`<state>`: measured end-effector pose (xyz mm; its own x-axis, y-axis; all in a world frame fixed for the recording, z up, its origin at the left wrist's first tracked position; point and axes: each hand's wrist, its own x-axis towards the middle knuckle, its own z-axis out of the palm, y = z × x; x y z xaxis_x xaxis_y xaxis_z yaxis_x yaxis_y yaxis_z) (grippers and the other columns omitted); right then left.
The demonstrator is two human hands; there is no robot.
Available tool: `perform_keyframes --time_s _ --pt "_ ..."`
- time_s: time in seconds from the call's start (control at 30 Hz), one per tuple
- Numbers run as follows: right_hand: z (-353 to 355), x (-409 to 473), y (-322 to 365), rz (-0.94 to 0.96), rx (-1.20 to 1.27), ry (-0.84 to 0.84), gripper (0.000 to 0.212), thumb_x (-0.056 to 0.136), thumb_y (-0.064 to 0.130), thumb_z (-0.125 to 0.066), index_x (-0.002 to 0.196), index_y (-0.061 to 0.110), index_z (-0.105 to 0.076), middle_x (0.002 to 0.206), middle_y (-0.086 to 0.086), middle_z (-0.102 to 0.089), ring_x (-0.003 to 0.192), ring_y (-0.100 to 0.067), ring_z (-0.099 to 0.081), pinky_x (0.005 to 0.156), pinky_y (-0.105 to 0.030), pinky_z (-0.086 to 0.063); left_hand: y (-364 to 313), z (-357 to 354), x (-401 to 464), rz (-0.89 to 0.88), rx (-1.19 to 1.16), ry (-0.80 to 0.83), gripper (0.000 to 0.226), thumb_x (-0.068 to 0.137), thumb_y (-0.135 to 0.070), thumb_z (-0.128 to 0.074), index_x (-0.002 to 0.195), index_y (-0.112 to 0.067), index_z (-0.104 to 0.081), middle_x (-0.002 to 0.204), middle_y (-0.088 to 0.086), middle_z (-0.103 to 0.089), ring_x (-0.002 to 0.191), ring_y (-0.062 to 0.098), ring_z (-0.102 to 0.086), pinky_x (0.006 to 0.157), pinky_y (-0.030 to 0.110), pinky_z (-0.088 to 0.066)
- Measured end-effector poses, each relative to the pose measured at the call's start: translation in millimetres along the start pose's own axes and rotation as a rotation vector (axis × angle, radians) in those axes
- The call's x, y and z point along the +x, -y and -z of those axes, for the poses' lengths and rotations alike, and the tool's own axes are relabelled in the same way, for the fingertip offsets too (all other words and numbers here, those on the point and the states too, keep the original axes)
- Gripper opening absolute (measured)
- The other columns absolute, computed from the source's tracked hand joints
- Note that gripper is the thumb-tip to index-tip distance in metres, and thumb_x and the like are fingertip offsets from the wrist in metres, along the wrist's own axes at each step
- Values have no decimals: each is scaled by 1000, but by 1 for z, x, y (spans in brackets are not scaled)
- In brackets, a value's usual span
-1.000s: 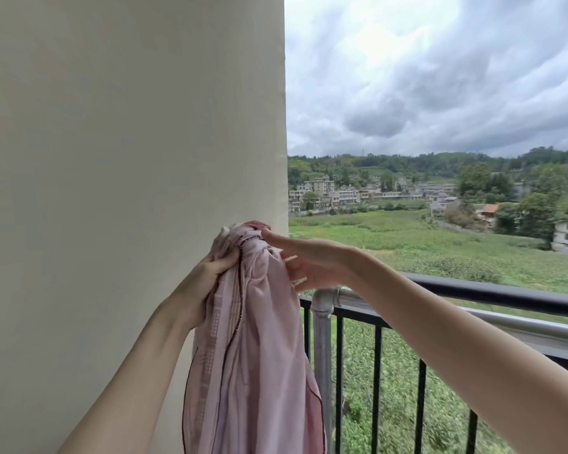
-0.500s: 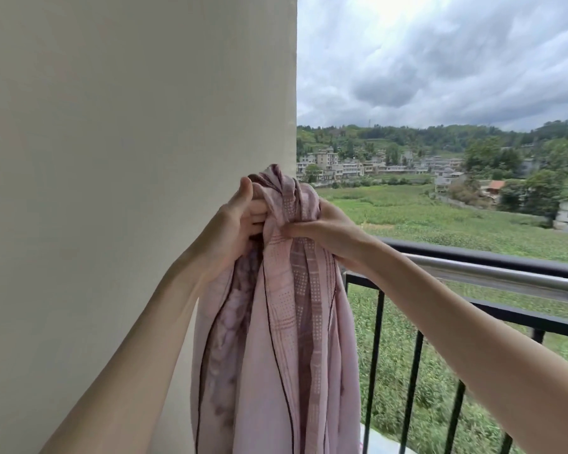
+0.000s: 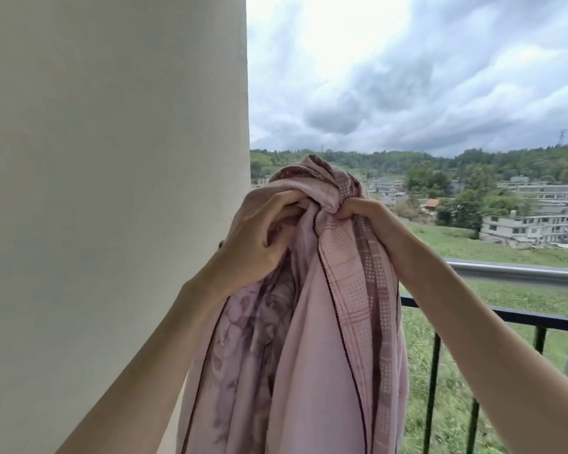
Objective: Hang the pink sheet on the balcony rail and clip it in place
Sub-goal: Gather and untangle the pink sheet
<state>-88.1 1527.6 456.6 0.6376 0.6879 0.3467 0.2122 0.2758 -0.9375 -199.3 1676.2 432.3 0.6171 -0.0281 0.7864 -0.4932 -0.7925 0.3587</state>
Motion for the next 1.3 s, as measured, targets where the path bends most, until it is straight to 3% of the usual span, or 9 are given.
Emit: perform_keyframes --time_s 0.13,0.27,0.33,0.47,0.6,0.83,1.03,1.13,1.3 --pt "55 -65 19 -29 102 -68 20 82 3 -42 76 5 -60 53 -4 -62 41 -14 -56 45 -18 -45 -35 -51 -15 -174 346 68 70 80 -22 -67 140 -25 -31 143 -12 -37 130 3 -36 107 20 -31" --pt "99 -137 9 -117 161 -132 12 70 6 -51 76 3 -60 55 -6 -63 44 -16 -58 47 -17 -46 -76 -124 -57 -16 513 48 93 64 -55 -72 140 -28 -26 143 -6 -37 130 15 -36 103 33 -36" --pt "115 -169 0 -151 177 -167 13 70 3 -50 79 2 -59 56 -6 -65 45 -16 -59 47 -16 -48 -96 -161 -74 170 518 57 96 63 -55 -72 140 -20 -27 143 3 -35 131 23 -32 105 33 -27" --pt "136 -232 -20 -260 278 -198 22 80 5 -47 96 3 -62 71 -8 -70 56 -17 -66 54 -20 -54 -111 -218 -103 460 333 127 65 81 -30 -65 131 -6 -33 130 16 -49 120 34 -47 93 39 -38" --pt "160 -282 -43 -368 205 -213 37 82 7 -49 118 10 -57 93 -12 -71 69 -20 -68 63 -27 -58 -95 -248 -129 417 302 279 26 89 -20 -51 105 -3 -61 99 24 -65 93 42 -61 73 46 -49" --pt "199 -334 -104 -578 120 -344 72 59 5 -55 131 11 -47 103 -20 -67 77 -30 -67 68 -37 -59 -92 -281 -170 432 124 594 23 84 -28 -59 103 -19 -68 99 8 -69 92 29 -63 75 39 -52" --pt "207 -399 -157 -606 226 -547 68 53 0 -54 120 0 -55 90 -16 -70 72 -26 -68 71 -35 -57 -110 -326 -260 784 -244 648 19 85 -28 -63 96 -12 -65 86 3 -65 79 20 -61 72 27 -48" --pt "202 -434 -182 -614 304 -647 38 65 -2 -47 100 0 -61 75 -11 -71 64 -23 -69 63 -29 -58 -136 -346 -305 984 -562 753 28 94 -32 -50 96 -9 -65 94 10 -69 75 15 -68 78 33 -56" --pt "179 -481 -224 -706 434 -777 33 73 -1 -41 90 0 -69 80 -16 -69 72 -28 -67 69 -34 -57 -183 -367 -339 923 -776 946 31 96 -28 -45 124 -17 -50 120 -5 -58 111 5 -51 99 23 -40"
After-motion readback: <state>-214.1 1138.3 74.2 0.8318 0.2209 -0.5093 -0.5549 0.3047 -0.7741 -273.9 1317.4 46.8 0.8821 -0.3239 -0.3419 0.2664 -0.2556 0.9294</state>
